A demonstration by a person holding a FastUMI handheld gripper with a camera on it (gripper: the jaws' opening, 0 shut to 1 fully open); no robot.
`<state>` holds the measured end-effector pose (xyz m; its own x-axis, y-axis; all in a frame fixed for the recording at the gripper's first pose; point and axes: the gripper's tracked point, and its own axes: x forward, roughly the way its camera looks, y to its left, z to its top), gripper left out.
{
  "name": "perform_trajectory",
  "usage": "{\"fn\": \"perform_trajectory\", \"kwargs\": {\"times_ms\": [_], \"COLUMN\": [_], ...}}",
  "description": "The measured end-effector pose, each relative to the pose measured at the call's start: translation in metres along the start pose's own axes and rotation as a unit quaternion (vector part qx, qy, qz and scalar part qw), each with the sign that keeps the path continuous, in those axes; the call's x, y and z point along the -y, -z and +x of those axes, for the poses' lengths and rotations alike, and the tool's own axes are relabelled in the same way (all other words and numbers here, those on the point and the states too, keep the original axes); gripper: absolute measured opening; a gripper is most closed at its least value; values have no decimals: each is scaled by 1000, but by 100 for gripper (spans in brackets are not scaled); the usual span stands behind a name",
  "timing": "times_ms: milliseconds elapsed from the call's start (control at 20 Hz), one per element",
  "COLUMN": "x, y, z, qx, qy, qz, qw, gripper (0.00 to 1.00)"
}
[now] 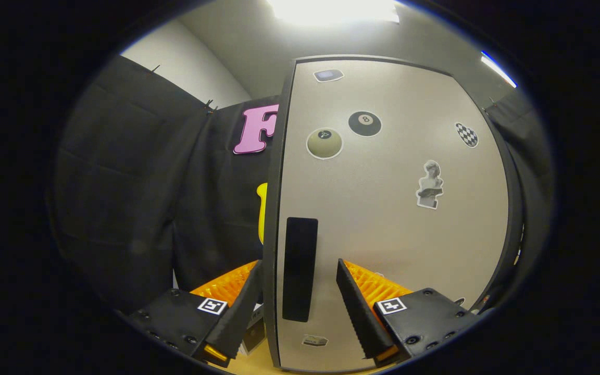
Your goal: Open the shoe cabinet door, grab the shoes and put them into the shoe cabinet, then close the shoe cabinet door.
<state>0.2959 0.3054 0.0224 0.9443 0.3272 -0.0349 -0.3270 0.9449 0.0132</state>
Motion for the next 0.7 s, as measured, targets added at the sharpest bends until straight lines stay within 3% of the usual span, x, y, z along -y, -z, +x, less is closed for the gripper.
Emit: {"fn": "perform_trajectory", "kwargs": {"times_ms": [200, 400, 500, 700], "x": [1, 2, -1, -2], "y": [7, 14, 16, 17], "z": [12, 16, 21, 19], "qx": [-14, -28, -30, -39], "qy": [12, 15, 16, 11], "qz": [0, -6, -4, 9], "qw": [1000, 999, 999, 999], "gripper": [69, 64, 45, 34]}}
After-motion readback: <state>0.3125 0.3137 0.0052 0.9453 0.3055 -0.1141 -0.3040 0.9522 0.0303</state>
